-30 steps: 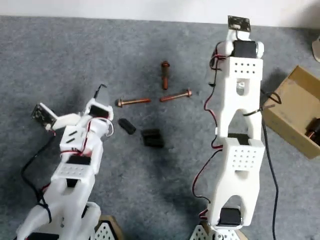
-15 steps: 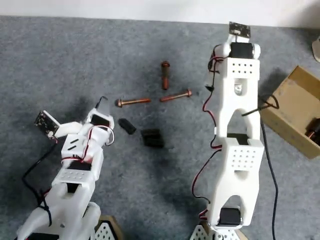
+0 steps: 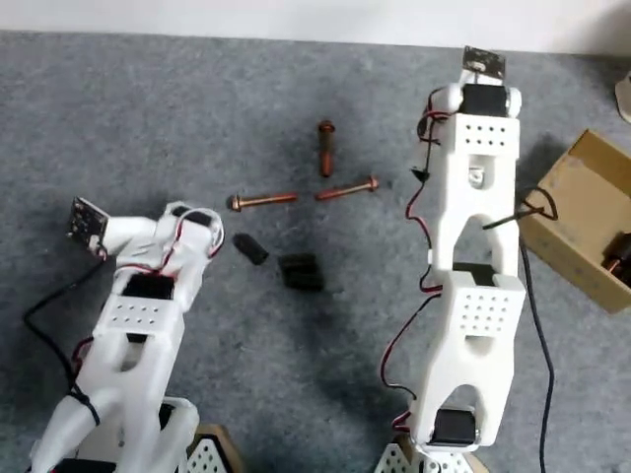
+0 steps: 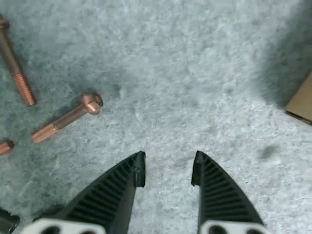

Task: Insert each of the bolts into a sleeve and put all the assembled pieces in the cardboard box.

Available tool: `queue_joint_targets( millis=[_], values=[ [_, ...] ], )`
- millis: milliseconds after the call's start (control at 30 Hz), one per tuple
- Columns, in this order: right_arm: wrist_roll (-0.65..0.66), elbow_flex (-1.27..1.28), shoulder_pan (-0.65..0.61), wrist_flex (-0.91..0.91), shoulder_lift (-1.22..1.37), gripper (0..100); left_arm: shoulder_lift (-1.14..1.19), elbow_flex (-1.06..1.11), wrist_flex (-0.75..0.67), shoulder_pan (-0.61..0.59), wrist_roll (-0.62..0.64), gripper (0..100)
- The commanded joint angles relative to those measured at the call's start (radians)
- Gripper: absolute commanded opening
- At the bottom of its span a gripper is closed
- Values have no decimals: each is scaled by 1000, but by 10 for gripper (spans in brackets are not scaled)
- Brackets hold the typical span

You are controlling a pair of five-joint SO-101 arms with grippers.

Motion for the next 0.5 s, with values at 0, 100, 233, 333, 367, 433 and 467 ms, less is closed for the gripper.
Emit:
queue_joint_targets(
  millis=[0,100,233,333,367,433,467],
  values=[
    [-8,-2,-1,-18,-70,152,-1,-84,6,35,72,98],
    [-8,-2,-19,-18,-71,152,1,-120,9,44,149,98],
    [-8,-2,-31,-18,-71,152,2,-225,184,65,219,98],
    [-6,-2,-33,-18,-70,152,36,-328,334,85,278,98],
    [-5,-2,-33,-18,-70,152,64,-364,365,85,292,98],
    [-5,-2,-33,-18,-70,152,134,-430,410,87,321,98],
    [-5,-2,-33,-18,-68,152,174,-460,422,87,338,98]
  ],
)
